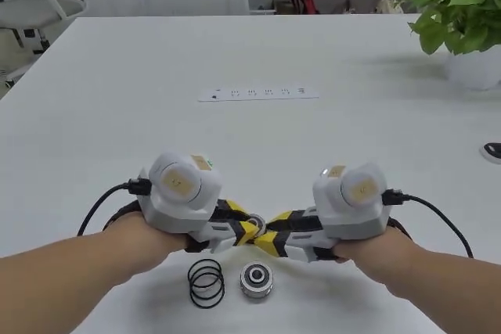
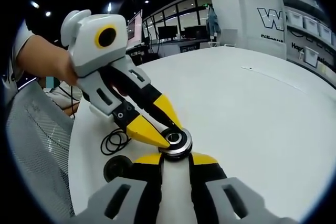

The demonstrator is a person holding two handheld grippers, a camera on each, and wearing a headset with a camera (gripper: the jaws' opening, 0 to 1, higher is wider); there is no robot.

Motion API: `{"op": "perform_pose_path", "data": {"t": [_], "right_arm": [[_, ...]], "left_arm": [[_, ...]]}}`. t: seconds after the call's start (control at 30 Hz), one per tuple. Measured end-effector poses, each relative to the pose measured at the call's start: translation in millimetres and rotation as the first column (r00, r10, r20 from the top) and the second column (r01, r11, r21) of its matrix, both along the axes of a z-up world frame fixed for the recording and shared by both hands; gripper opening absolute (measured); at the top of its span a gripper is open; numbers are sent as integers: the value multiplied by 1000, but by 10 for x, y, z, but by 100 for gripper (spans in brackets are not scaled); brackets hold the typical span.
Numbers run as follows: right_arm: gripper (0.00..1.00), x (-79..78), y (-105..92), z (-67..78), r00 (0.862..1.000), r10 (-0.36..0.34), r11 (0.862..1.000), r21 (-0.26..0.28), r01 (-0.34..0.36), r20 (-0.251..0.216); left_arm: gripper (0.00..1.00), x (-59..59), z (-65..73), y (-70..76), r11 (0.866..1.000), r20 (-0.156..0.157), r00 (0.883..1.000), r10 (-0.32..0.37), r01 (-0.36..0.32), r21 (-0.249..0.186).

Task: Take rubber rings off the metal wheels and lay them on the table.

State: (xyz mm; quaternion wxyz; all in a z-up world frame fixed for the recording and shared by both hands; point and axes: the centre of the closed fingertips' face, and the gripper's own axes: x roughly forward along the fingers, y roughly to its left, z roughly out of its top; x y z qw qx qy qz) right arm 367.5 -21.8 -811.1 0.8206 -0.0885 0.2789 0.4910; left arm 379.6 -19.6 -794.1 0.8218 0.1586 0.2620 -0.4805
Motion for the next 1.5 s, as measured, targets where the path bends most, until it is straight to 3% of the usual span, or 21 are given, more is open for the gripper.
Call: {"op": "perform_pose_path", "data": {"t": [0.83, 0.97, 1.07, 1.43, 1.5], "right_arm": [[0, -5, -51, -10, 998, -34, 999, 30, 35, -46], [0, 8, -74, -7, 988, -91, 991, 82, 102, -125], [0, 25, -120, -9, 983, -109, 987, 98, 124, -151], [0, 74, -136, 135, 968, -158, 962, 191, 196, -195], [0, 75, -137, 130, 968, -161, 963, 186, 196, -192]], "left_arm": [[13, -15, -6, 12, 999, -10, 999, 33, -33, 2], [13, -35, -5, 10, 999, -1, 999, 33, -33, 7], [13, -61, -4, 7, 1000, 2, 1000, 26, -26, 10], [12, -70, -8, 4, 999, 7, 999, 34, -34, 14], [12, -69, -8, 4, 999, 9, 999, 35, -35, 16]]}}
